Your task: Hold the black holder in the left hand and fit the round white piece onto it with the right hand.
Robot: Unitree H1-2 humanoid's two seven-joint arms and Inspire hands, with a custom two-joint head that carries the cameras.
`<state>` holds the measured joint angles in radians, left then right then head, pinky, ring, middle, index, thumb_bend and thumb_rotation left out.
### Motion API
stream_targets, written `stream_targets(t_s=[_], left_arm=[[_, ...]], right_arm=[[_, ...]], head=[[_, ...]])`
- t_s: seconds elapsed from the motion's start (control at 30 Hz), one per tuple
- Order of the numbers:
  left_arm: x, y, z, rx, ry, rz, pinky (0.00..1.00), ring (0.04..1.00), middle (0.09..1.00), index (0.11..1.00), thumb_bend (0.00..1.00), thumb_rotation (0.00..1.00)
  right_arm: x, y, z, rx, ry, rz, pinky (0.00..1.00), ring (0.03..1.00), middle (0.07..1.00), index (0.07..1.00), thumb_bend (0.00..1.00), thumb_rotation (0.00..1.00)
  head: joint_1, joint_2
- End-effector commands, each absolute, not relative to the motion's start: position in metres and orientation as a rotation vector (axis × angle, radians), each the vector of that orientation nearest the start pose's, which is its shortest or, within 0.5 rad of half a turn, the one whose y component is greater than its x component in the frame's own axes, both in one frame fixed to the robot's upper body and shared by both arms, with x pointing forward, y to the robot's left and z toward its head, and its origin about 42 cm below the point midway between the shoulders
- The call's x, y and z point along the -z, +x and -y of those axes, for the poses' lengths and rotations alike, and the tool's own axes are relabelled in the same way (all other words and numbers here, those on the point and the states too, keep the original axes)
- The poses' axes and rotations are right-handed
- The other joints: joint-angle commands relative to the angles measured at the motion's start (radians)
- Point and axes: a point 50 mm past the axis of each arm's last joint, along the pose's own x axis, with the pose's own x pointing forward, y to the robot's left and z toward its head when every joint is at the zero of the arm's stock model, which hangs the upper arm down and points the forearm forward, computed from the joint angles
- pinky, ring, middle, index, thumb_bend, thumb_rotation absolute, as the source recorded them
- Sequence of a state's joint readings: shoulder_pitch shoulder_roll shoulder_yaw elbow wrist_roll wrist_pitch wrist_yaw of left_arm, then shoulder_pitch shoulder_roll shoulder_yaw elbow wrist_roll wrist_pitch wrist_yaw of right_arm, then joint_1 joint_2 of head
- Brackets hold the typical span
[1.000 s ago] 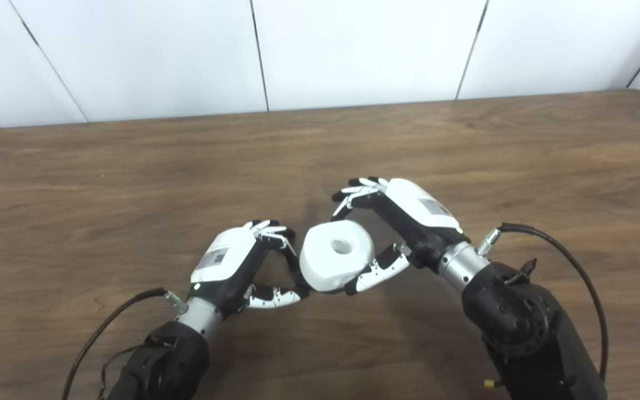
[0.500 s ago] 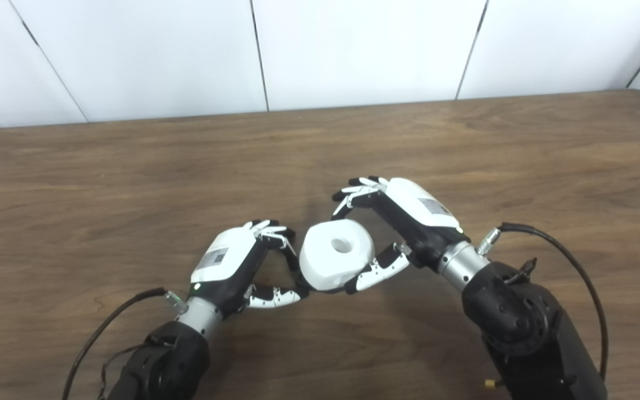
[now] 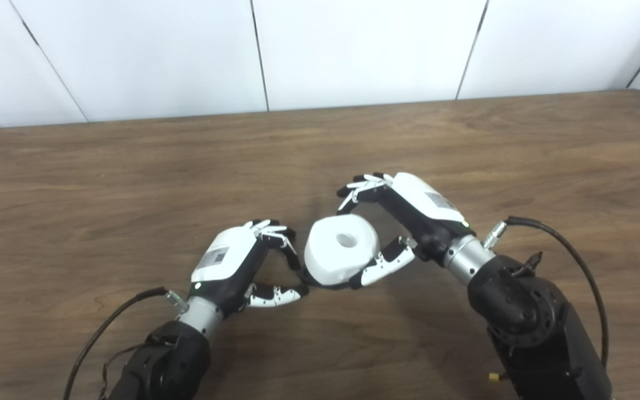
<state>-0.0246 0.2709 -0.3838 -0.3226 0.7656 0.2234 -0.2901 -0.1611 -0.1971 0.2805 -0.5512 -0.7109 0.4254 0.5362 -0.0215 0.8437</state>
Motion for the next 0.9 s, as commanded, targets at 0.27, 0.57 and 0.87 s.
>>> stream_targets(t_s=[0.27,0.57,0.87], left_arm=[[-0.143,0.262,-0.175,0.514,1.018,0.049,0.91,0.896,0.837,0.706,0.87,0.3],[-0.142,0.262,-0.175,0.514,1.023,0.05,0.91,0.909,0.857,0.775,0.91,0.36],[-0.142,0.262,-0.175,0.511,1.016,0.048,0.92,0.915,0.86,0.763,0.89,0.34]], right_arm=[[-0.274,0.287,0.178,-0.368,-0.791,0.254,0.89,0.901,0.815,0.482,0.53,0.14],[-0.278,0.287,0.181,-0.362,-0.783,0.252,0.85,0.888,0.805,0.482,0.53,0.14],[-0.279,0.287,0.184,-0.362,-0.788,0.245,0.87,0.897,0.811,0.482,0.53,0.14]], head=[[-0.001,0.0],[0.001,0.001],[0.0,0.002]])
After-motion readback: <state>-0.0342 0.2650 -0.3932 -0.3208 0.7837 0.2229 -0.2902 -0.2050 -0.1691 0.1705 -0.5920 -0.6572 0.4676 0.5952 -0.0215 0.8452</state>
